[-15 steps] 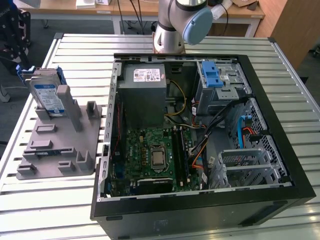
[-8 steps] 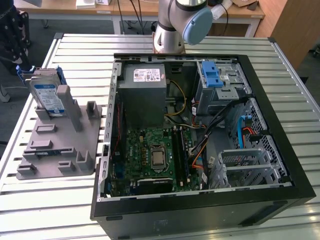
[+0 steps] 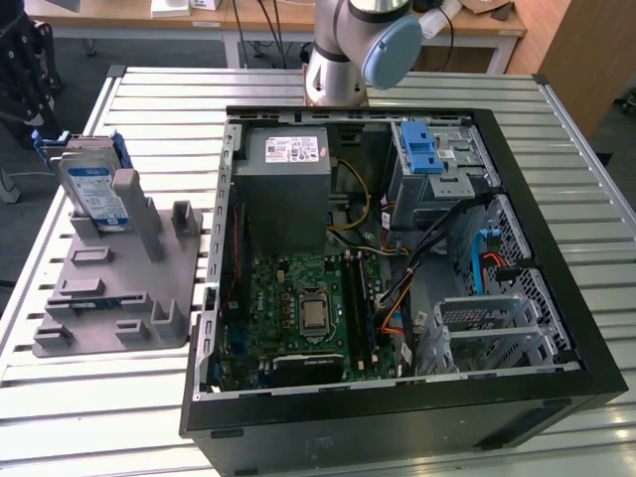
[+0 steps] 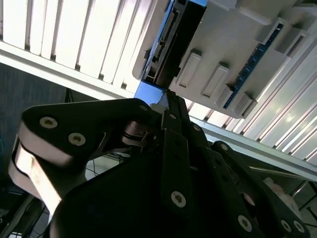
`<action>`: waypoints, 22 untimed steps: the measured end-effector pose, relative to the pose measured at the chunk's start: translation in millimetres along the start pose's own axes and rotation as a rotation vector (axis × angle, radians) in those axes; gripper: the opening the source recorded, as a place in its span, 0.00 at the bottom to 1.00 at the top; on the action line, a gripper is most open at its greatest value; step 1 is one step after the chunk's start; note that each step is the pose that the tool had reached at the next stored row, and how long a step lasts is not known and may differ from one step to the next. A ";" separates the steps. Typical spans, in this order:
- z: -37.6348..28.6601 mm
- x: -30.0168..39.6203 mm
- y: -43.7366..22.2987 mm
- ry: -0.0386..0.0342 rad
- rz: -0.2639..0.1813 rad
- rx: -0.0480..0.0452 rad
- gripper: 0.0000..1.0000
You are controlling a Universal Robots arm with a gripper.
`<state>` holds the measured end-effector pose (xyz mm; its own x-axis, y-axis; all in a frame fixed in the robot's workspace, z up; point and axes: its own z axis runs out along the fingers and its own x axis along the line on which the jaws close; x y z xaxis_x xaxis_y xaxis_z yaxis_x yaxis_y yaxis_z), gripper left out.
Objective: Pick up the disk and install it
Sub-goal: 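Pick up the disk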
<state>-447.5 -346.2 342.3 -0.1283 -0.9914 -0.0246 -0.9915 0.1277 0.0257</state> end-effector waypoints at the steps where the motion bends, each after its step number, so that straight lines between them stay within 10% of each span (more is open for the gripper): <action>1: 0.1 -1.1 0.6 0.0005 -0.001 0.0005 0.15; 12: 3.4 -7.1 3.7 0.0010 -0.016 0.0002 0.52; 22: 15.0 -12.5 10.4 0.0051 -0.102 -0.0017 0.52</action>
<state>-456.5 -332.0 327.9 -0.0262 -0.9994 -0.0221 -0.9994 0.0257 0.0250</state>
